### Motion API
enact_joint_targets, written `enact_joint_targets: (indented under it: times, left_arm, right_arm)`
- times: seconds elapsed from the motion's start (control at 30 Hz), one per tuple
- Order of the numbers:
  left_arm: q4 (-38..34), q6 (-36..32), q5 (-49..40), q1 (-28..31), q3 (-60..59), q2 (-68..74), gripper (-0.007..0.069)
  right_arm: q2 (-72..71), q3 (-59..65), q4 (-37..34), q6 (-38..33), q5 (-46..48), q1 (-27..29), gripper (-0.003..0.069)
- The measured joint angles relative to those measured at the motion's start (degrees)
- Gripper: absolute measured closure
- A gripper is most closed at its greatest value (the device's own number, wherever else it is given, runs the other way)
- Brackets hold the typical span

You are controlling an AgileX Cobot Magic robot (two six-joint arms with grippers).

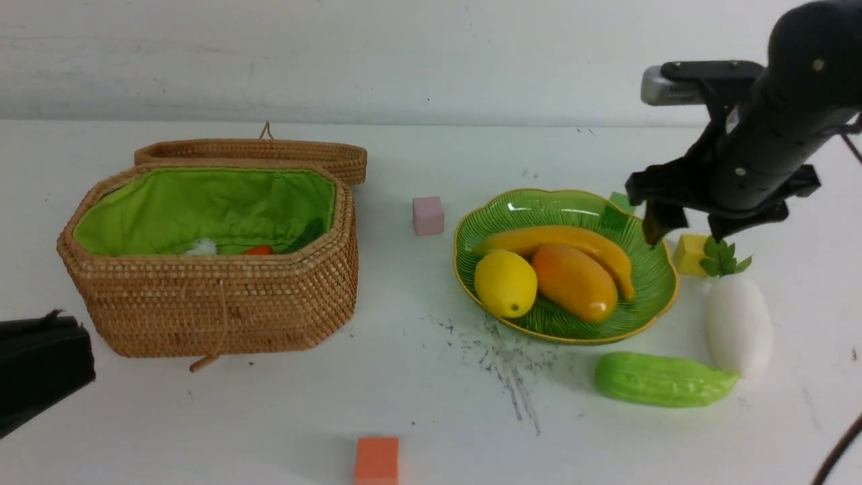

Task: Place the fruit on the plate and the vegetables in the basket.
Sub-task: Take a chayote with your right arm and place it on the basket on the left.

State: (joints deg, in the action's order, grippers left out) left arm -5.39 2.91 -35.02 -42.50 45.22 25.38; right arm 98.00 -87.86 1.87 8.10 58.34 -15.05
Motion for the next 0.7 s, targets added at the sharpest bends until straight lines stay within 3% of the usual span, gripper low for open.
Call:
enact_joint_targets:
  times: [0.17, 0.3, 0.33, 0.47, 0.5, 0.63, 0.7]
  left_arm:
    - [-0.18, 0.0, -3.91, 0.0, 0.0, 0.0, 0.0637]
    - [-0.44, -1.04, -7.97, 0.0, 0.0, 0.0, 0.0637]
    - [-1.01, -2.13, -9.97, 0.0, 0.0, 0.0, 0.0637]
    - [-2.89, -5.61, -12.72, 0.0, -0.02, 0.0, 0.0636]
    - [-3.81, -7.37, -13.71, 0.0, -0.02, 0.0, 0.0636]
    - [-5.59, -10.06, -14.13, 0.0, -0.02, 0.0, 0.0635]
    - [-6.14, -10.26, -14.11, 0.0, -0.02, 0.0, 0.0634]
  right_arm:
    - [-9.01, 7.51, -1.17, -13.14, 10.53, 0.0, 0.0394]
    - [-12.82, 16.7, -1.87, -22.8, 8.7, 0.0, 0.0447]
    - [-13.25, 20.52, -2.31, -27.55, 5.81, 0.0, 0.0433]
    - [-12.48, 25.29, -2.97, -35.27, -1.42, 0.0, 0.0341]
    - [-11.19, 26.48, -3.83, -39.37, -5.06, 0.0, 0.0272]
    - [-6.96, 26.73, -5.73, -46.79, -11.54, 0.0, 0.0104]
    - [-4.53, 26.73, -5.84, -49.49, -13.59, 0.0, 0.0052]
